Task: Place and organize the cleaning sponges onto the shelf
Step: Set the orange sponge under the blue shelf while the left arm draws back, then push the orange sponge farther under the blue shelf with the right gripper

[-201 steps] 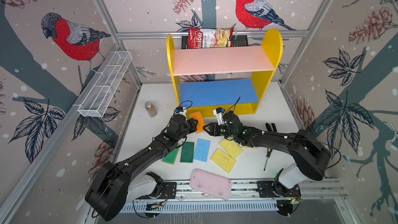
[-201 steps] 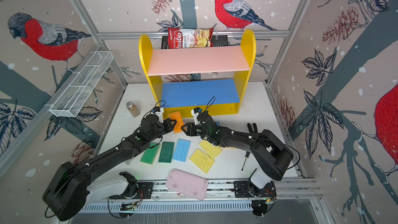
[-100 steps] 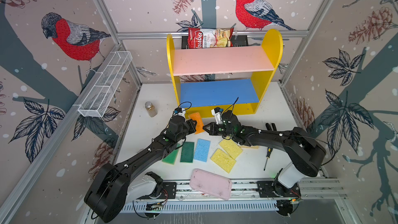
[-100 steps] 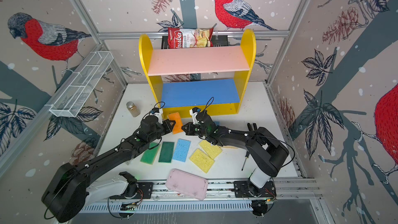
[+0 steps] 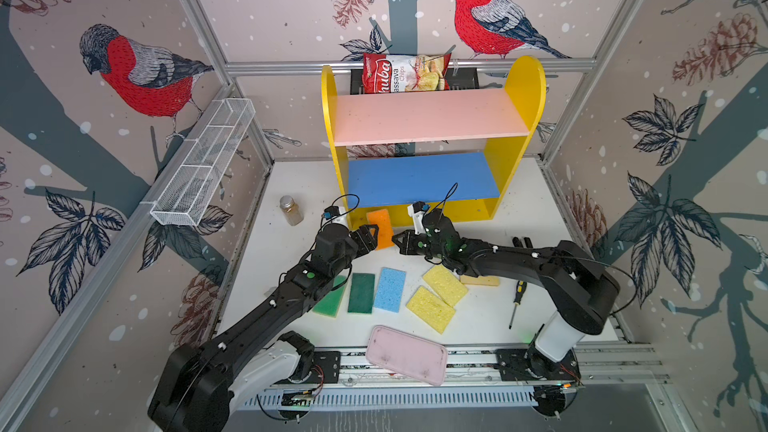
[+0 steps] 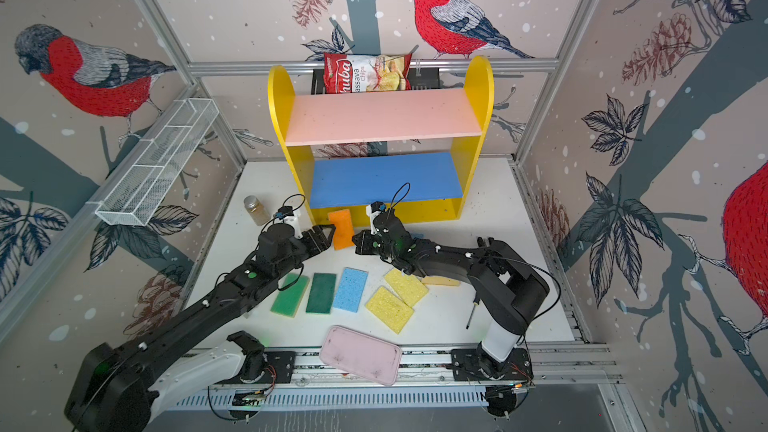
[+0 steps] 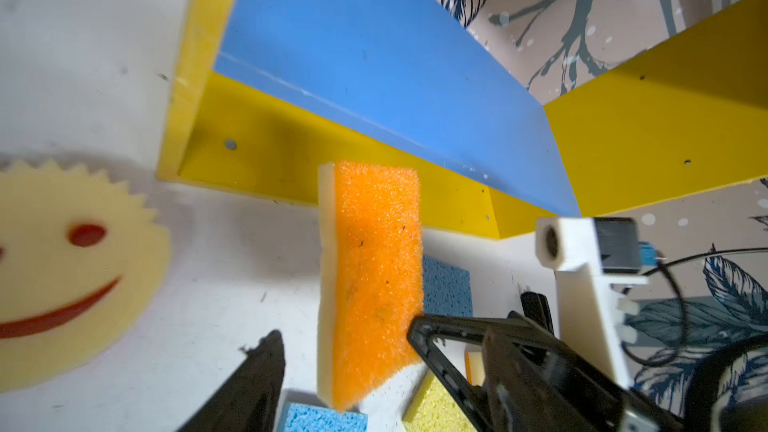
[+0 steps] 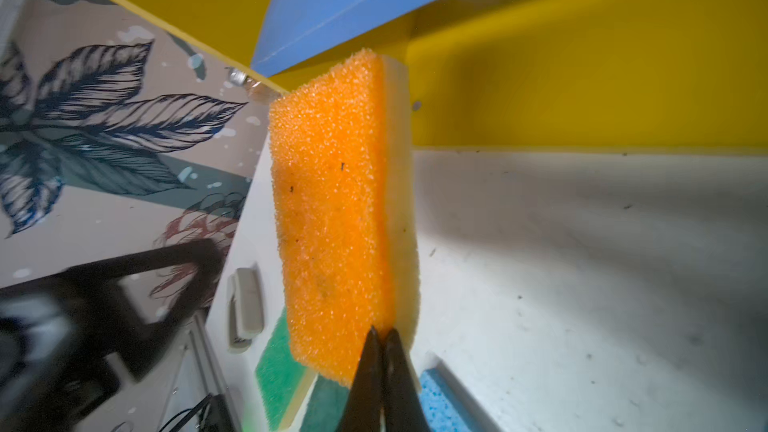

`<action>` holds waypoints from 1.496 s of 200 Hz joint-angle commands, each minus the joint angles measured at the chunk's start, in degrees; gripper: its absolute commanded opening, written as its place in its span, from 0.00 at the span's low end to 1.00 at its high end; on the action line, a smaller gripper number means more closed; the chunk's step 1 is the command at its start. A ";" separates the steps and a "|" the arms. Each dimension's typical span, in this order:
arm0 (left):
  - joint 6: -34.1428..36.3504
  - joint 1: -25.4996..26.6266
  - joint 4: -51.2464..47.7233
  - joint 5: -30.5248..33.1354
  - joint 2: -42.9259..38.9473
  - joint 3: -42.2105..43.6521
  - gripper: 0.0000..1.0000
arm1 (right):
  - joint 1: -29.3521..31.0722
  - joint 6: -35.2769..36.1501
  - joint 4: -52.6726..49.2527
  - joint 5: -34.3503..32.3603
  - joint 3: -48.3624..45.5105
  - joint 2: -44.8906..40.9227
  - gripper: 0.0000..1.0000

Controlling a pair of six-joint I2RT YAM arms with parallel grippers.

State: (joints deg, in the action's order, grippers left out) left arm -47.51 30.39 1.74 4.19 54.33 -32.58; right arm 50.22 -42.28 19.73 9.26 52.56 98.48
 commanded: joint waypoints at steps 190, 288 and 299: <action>-0.20 -0.19 -20.73 19.21 -21.28 2.72 0.78 | 2.59 -2.81 1.31 -25.62 19.90 21.73 0.03; -0.48 -0.18 -20.12 18.86 -20.23 3.31 0.77 | 1.99 -2.85 2.63 -24.72 16.44 19.10 0.40; -0.40 -0.16 -20.19 18.94 -20.23 3.30 0.77 | 2.10 -2.64 3.23 -24.09 14.64 17.39 0.40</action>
State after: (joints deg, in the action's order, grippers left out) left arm -47.81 30.28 -18.65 22.70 34.04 -29.39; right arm 52.31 -45.08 20.10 -15.75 69.34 118.50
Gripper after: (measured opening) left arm 0.771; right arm 0.402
